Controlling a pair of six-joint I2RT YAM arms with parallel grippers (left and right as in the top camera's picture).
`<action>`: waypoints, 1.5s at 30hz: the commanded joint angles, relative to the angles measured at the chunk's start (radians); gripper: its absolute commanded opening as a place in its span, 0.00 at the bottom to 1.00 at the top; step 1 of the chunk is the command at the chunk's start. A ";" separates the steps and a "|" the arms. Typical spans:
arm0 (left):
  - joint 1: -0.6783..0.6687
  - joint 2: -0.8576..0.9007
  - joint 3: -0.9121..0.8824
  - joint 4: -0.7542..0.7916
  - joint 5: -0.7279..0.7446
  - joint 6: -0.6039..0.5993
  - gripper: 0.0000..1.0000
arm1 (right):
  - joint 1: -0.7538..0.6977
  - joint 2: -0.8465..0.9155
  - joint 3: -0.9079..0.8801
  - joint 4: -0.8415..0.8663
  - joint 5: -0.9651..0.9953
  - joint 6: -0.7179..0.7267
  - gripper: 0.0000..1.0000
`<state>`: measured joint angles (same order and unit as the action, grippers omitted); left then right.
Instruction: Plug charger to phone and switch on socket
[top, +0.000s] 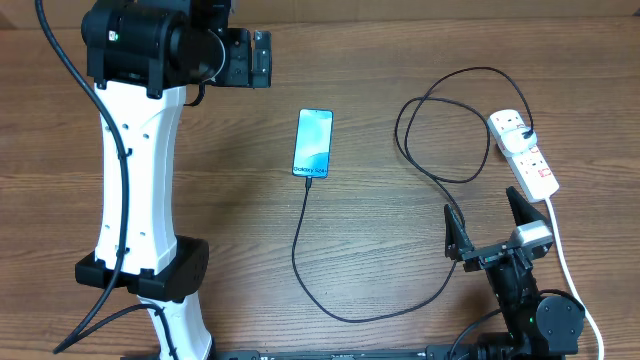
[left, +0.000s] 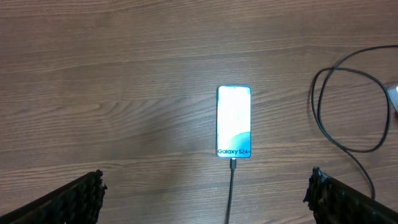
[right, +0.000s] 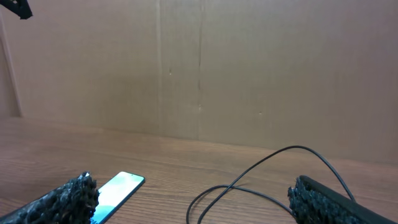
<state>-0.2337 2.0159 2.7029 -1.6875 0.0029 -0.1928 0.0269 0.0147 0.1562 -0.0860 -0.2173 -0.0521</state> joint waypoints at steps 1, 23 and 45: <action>0.004 -0.004 0.000 -0.002 -0.011 -0.017 1.00 | 0.005 -0.013 -0.010 0.008 0.023 -0.010 1.00; 0.004 -0.004 0.000 -0.002 -0.011 -0.017 0.99 | 0.008 -0.013 -0.149 0.130 0.029 -0.010 1.00; 0.004 -0.004 0.000 -0.002 -0.011 -0.017 1.00 | 0.012 -0.013 -0.148 0.011 0.078 0.029 1.00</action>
<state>-0.2337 2.0159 2.7029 -1.6878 0.0025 -0.1928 0.0288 0.0147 0.0185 -0.0784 -0.1421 -0.0319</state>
